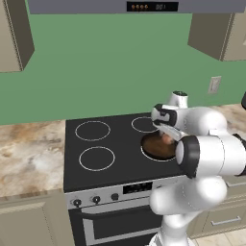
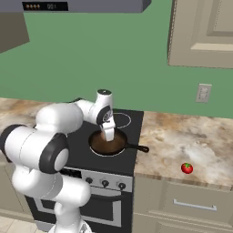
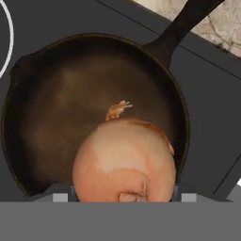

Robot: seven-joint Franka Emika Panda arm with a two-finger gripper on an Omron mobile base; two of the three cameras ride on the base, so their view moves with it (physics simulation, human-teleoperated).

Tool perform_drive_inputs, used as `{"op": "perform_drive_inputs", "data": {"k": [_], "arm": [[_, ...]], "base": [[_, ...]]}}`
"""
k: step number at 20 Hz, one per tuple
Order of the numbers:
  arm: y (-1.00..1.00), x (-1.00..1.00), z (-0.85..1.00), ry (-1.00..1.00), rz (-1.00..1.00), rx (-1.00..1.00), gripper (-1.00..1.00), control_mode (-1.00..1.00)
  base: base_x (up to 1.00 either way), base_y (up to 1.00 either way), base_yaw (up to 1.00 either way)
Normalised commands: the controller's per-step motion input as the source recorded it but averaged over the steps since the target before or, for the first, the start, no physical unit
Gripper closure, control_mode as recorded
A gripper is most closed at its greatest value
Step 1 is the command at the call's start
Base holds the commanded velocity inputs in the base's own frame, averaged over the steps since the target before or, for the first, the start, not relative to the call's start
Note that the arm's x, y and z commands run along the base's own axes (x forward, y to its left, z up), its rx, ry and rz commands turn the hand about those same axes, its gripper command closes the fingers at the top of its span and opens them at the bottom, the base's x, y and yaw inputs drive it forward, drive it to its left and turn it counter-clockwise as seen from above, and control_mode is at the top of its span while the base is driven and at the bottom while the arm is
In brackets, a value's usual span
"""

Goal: Place the pan on the front right burner on the stove. Then place the tomato and the onion in the pan and turn on the front right burner.

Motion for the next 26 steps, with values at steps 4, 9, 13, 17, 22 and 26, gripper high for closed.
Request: {"op": "perform_drive_inputs", "data": {"k": [4,9,13,17,22,26], "arm": [[0.00,0.04,-0.31,0.00,0.00,0.00,1.00,-1.00],[0.00,0.07,-0.24,0.00,0.00,0.00,1.00,-1.00],[0.00,0.11,-0.17,0.00,0.00,0.00,1.00,-1.00],[0.00,0.16,-0.17,0.00,0.00,0.00,1.00,-1.00],[0.00,0.16,-0.19,0.00,0.00,0.00,1.00,-1.00],[0.01,0.12,-0.17,0.00,0.00,0.00,-1.00,-1.00]], "base": [[0.00,0.00,0.00],[0.00,0.00,0.00],[0.00,0.00,0.00],[0.00,0.00,0.00],[0.00,0.00,0.00],[0.00,0.00,0.00]]}}
